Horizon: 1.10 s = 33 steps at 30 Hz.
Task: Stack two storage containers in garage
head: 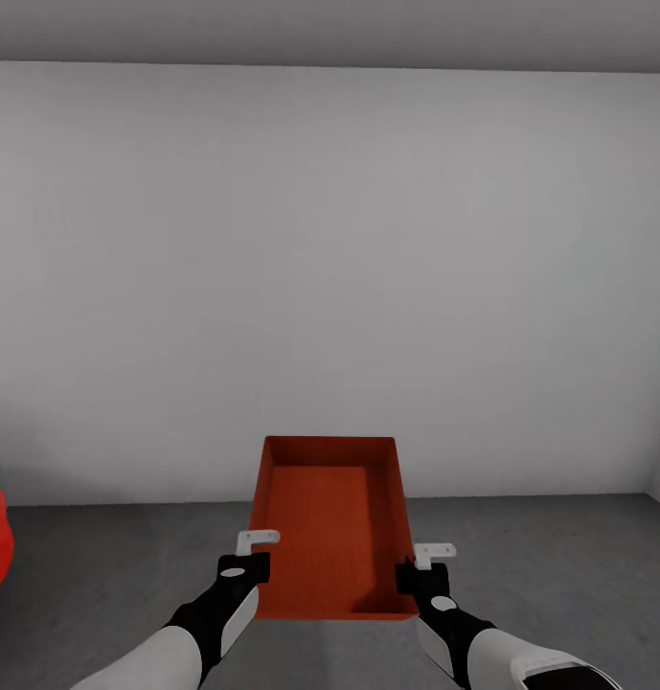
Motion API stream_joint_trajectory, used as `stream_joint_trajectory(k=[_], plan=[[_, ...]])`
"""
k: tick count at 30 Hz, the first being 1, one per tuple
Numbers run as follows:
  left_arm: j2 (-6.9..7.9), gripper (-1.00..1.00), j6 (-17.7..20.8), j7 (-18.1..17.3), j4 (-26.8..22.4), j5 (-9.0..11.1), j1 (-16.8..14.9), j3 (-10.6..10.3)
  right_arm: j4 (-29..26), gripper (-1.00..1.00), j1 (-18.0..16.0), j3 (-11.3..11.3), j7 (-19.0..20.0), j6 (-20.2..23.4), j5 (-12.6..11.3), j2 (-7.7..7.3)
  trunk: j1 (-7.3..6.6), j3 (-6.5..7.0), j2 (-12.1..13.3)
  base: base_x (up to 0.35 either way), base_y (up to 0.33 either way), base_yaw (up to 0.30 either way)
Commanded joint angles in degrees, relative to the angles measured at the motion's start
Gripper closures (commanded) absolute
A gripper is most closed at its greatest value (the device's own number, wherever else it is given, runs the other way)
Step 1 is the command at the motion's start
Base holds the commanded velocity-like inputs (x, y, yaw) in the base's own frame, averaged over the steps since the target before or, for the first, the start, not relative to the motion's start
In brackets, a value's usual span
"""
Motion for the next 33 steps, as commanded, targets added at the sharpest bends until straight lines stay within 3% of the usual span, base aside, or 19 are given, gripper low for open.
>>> stream_joint_trajectory(k=[1,13,25,33], plan=[[0.04,1.00,-1.75,0.83,-0.30,-0.81,-0.07,4.55,0.02,1.00,0.00,-3.27,0.41,0.09,0.77,0.03,0.01,-0.09,-0.08,0.001,0.001,0.000],[0.04,1.00,-1.74,0.83,-0.30,-0.81,-0.07,4.55,0.02,1.00,0.00,-3.27,0.41,0.03,0.77,0.03,0.01,-0.09,-0.08,0.000,0.000,0.009],[0.04,1.00,-1.74,0.83,-0.30,-0.81,-0.07,4.55,0.02,1.00,0.00,-3.27,0.41,0.03,0.77,0.03,0.01,-0.09,-0.08,0.000,0.000,0.224],[0.04,1.00,-1.75,0.83,-0.30,-0.81,-0.07,4.55,0.02,1.00,0.00,-3.27,0.41,0.03,0.77,0.03,0.01,-0.09,-0.08,0.000,0.000,0.024]])
